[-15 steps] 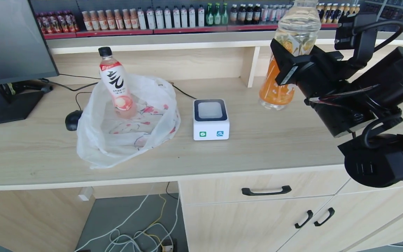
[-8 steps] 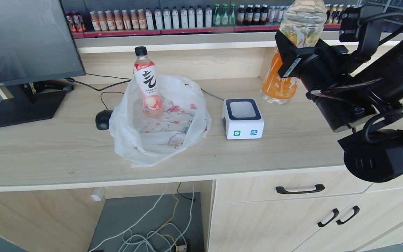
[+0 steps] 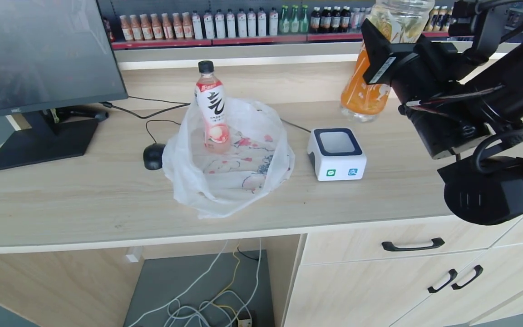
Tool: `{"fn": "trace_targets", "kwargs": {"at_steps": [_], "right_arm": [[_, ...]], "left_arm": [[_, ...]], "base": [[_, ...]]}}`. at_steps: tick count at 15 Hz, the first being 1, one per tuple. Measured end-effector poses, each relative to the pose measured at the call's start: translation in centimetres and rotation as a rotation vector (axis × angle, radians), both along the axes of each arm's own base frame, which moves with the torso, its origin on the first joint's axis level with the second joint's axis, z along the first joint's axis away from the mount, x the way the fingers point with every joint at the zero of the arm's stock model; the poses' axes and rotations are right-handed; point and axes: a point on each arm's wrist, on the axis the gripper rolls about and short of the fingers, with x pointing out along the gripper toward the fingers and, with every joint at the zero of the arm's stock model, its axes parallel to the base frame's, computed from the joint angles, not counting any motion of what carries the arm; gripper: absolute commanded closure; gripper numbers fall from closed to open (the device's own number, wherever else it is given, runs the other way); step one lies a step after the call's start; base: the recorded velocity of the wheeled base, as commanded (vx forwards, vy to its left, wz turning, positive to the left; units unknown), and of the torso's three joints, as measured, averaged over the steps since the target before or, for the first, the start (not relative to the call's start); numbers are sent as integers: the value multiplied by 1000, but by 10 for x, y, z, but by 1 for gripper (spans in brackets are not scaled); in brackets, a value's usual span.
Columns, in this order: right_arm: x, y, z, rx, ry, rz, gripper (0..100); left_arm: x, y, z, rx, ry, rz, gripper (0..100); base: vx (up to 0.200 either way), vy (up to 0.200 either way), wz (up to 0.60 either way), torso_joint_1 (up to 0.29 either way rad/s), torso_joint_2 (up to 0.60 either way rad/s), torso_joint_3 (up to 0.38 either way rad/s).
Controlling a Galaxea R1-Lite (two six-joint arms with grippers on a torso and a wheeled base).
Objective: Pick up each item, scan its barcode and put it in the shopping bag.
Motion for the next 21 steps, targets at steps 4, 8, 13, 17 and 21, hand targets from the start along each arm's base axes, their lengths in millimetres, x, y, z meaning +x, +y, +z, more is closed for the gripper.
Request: {"fn": "trace_targets", "kwargs": {"at_steps": [4, 8, 13, 17, 21], "right_arm": [[8, 1, -9, 5, 121, 1, 100], [16, 5, -5, 149, 210, 117, 100], [31, 5, -11, 358, 269, 248, 100], [43, -7, -21, 512, 341, 285, 100], [48, -14, -39, 755, 448, 384, 100]], "left_arm": [[0, 0, 0, 0, 0, 0, 0], [0, 0, 0, 0, 0, 0, 0], [0, 0, 0, 0, 0, 0, 0], [0, 0, 0, 0, 0, 0, 0], [0, 0, 0, 0, 0, -1, 0]], "base": [[0, 0, 0, 0, 0, 0], [0, 0, 0, 0, 0, 0], [0, 0, 0, 0, 0, 0], [0, 0, 0, 0, 0, 0], [0, 0, 0, 0, 0, 0]]}}
